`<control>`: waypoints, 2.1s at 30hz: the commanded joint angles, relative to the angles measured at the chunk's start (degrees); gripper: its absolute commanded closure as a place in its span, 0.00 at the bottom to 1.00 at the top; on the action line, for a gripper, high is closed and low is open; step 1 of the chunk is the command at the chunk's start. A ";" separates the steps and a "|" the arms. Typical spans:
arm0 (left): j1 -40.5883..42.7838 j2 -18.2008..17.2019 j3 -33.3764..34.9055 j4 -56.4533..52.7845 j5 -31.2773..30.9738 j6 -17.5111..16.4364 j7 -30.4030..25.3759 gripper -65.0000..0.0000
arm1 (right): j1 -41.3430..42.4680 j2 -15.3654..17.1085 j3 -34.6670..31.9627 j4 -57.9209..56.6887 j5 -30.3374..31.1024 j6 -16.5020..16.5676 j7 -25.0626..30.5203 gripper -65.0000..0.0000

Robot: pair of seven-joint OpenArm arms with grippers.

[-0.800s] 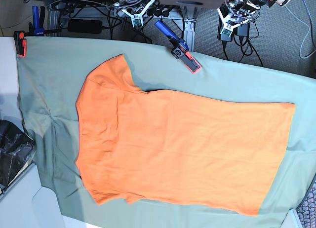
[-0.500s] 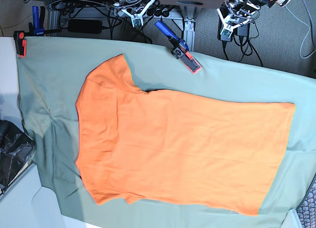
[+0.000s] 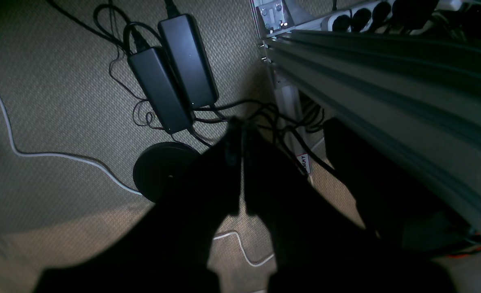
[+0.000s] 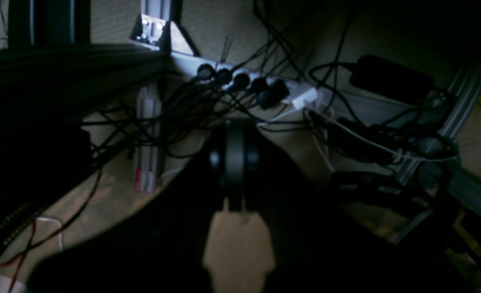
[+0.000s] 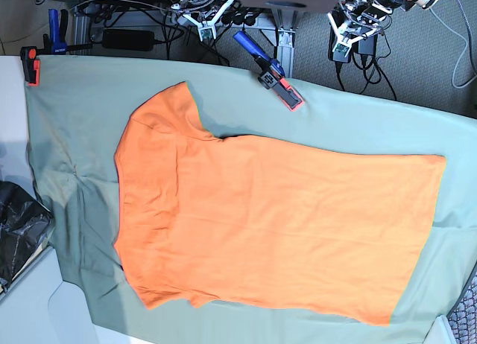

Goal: Fold the T-shirt properly

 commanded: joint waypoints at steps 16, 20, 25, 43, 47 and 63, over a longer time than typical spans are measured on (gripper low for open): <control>17.11 -7.93 -8.52 16.81 -3.04 -10.95 -13.46 0.99 | -16.68 7.54 -0.15 15.87 -3.78 6.88 0.90 1.00; 22.84 -10.12 -15.15 26.40 -4.42 -17.79 -13.40 0.99 | -22.86 10.43 -0.15 23.96 -3.39 10.47 0.90 1.00; 31.19 -13.00 -20.11 40.26 -7.63 -20.61 -12.70 0.99 | -31.43 14.91 -0.15 36.76 3.45 13.16 0.85 1.00; 50.16 -21.03 -42.05 94.51 -16.72 -21.16 11.37 0.73 | -49.70 24.02 11.06 91.45 19.85 11.34 -13.20 1.00; 49.33 -22.80 -45.92 100.54 -18.27 -22.29 15.19 0.43 | -42.18 23.32 14.25 95.03 27.21 6.16 -19.47 0.93; 49.09 -28.83 -47.36 101.02 -18.01 -21.88 16.98 0.43 | -26.40 3.82 15.34 92.04 38.01 -2.25 -30.25 0.31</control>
